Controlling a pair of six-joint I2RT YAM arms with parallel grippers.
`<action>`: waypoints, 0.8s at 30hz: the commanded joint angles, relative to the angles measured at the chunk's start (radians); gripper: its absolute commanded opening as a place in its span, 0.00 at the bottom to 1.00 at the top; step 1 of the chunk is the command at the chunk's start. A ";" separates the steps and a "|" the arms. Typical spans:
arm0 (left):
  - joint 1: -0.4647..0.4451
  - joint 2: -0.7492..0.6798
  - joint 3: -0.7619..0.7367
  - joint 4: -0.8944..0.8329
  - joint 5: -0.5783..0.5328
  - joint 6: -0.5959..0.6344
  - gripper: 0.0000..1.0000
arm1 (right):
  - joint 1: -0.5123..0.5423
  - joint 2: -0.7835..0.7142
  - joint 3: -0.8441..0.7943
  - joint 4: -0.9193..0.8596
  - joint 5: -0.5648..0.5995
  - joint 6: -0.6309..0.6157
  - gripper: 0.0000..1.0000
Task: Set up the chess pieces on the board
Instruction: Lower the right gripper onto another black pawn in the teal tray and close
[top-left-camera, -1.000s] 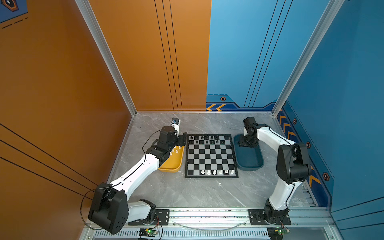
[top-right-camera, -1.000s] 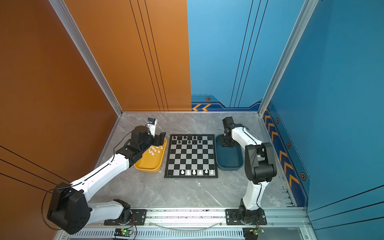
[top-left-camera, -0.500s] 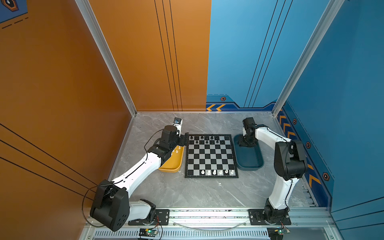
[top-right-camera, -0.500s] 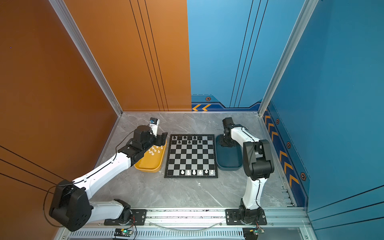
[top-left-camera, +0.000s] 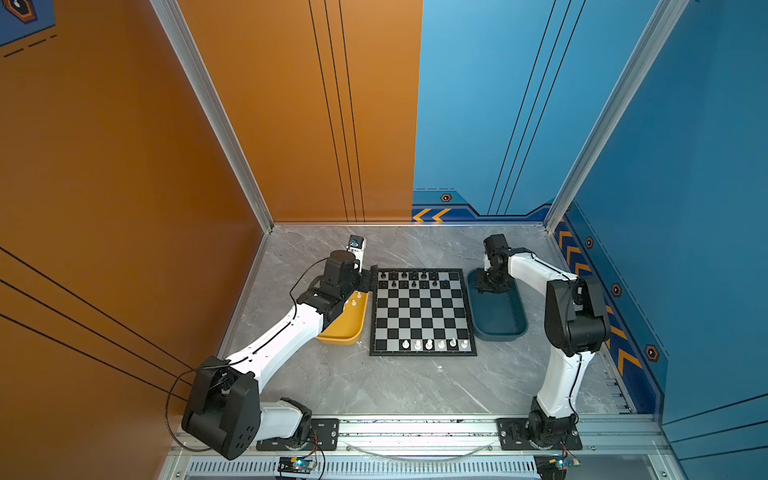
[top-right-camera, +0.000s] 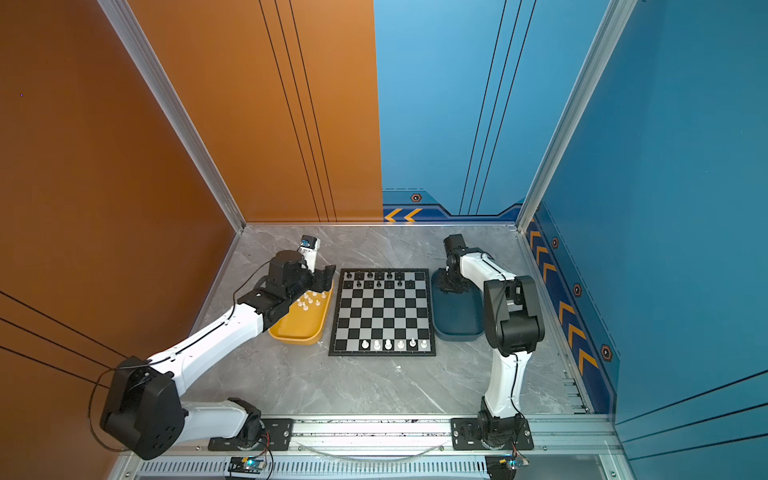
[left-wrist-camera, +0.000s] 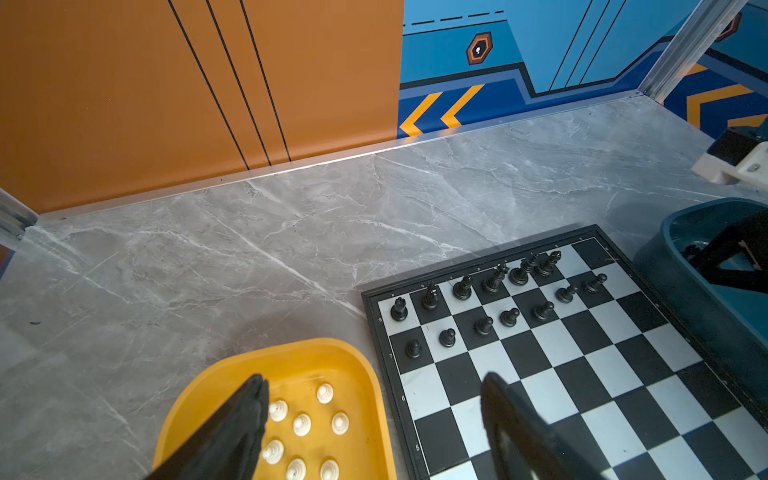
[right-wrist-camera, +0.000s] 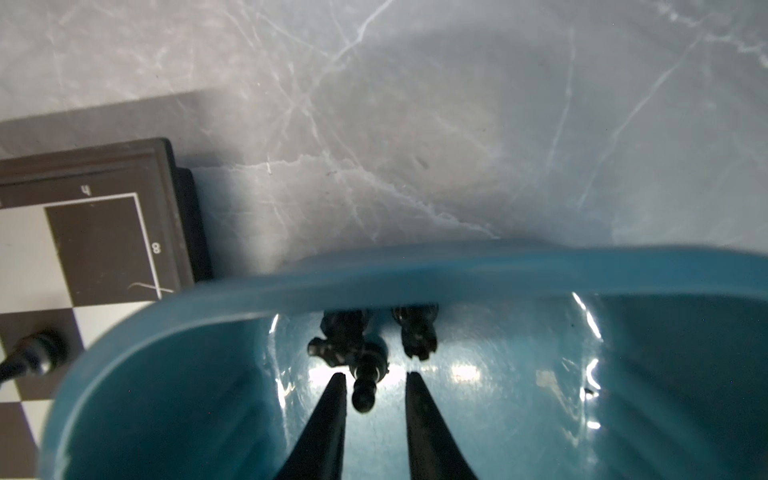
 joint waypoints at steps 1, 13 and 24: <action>-0.009 0.008 0.037 -0.015 -0.023 0.005 0.81 | -0.004 0.021 0.031 0.005 -0.009 0.016 0.27; -0.011 0.008 0.037 -0.018 -0.028 0.008 0.81 | -0.004 0.045 0.045 0.000 -0.011 0.019 0.20; -0.011 0.005 0.038 -0.021 -0.030 0.009 0.81 | -0.003 0.029 0.044 -0.031 0.003 0.017 0.00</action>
